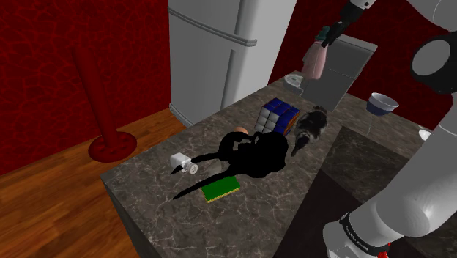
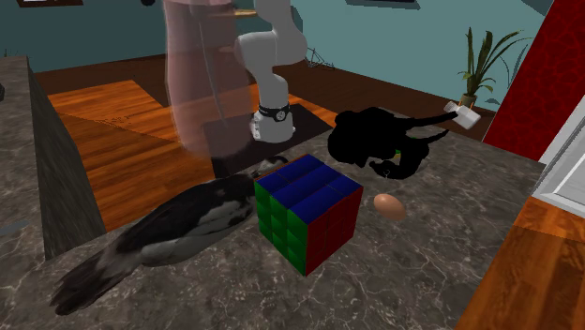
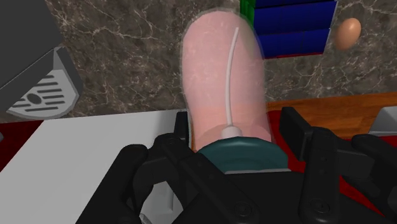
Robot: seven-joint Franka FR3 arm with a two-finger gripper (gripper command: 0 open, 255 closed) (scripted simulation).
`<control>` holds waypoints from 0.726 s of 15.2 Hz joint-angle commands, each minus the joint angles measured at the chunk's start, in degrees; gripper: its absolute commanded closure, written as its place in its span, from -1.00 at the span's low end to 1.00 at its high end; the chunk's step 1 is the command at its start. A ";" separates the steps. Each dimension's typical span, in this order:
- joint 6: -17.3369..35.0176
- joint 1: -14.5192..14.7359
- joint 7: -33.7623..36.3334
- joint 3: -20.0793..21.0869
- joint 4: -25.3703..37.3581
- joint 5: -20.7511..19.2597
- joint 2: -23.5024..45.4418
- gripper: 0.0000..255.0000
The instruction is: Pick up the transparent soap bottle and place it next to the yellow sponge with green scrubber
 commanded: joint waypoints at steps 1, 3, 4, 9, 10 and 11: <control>0.44 1.50 1.46 0.39 -2.12 -1.43 -2.23 1.00; 2.45 4.37 4.43 1.39 -7.83 -4.49 -7.06 1.00; 3.28 5.56 5.99 2.05 -10.40 -5.92 -9.32 1.00; 6.10 9.51 14.07 6.52 -21.07 -11.66 -19.14 1.00; 6.45 10.03 15.67 7.55 -22.85 -12.52 -20.83 1.00; 6.75 10.48 17.25 8.61 -24.54 -13.28 -22.44 1.00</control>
